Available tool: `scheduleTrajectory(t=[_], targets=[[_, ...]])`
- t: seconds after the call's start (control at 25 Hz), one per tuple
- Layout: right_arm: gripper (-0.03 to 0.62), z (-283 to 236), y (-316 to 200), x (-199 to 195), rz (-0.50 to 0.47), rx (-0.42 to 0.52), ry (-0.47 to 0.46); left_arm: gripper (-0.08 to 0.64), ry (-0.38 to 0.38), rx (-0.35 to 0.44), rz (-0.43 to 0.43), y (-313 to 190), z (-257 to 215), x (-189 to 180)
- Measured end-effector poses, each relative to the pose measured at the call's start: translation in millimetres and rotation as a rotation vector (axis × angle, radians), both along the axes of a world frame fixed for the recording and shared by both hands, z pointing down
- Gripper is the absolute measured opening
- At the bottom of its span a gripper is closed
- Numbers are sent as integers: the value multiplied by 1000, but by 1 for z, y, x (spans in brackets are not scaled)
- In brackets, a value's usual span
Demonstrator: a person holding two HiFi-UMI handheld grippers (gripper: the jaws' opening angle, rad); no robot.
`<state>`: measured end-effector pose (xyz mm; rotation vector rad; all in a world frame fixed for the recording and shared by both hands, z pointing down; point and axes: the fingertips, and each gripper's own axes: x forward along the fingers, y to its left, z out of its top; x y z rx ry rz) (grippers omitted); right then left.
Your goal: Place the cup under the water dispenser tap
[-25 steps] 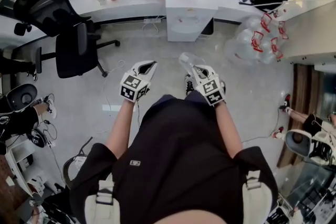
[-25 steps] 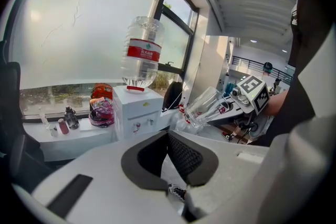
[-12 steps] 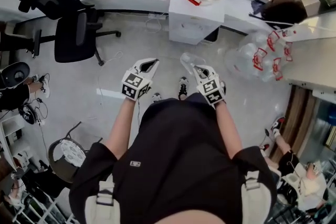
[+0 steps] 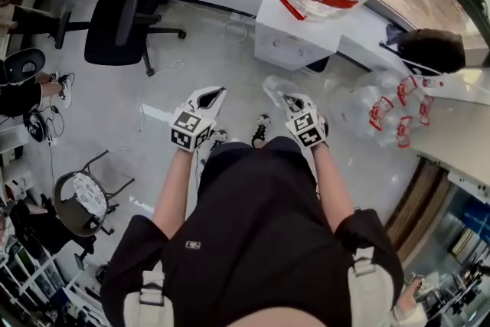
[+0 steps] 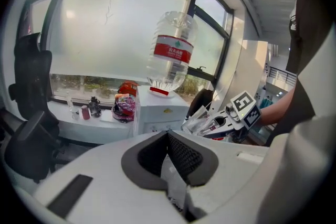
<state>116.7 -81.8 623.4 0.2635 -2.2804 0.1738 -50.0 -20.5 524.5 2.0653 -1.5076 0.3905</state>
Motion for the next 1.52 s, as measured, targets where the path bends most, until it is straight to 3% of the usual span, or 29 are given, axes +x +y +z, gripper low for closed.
scheduleTrajectory(t=[0.24, 0.52, 1.08, 1.36, 1.52], targets=[[-3, 28, -16, -4, -62, -28, 12, 0, -22, -5, -85, 4, -7, -3], [-3, 67, -32, 7, -70, -56, 51, 0, -24, -31, -142, 19, 4, 13], [-3, 134, -47, 2, 24, -126, 196, 0, -2, -71, -122, 21, 33, 12], [-3, 169, -73, -17, 77, -96, 224, 0, 32, -77, -91, 4, 69, 10], [-3, 204, -77, -16, 94, -134, 285, 0, 52, -96, -68, -3, 96, 11]])
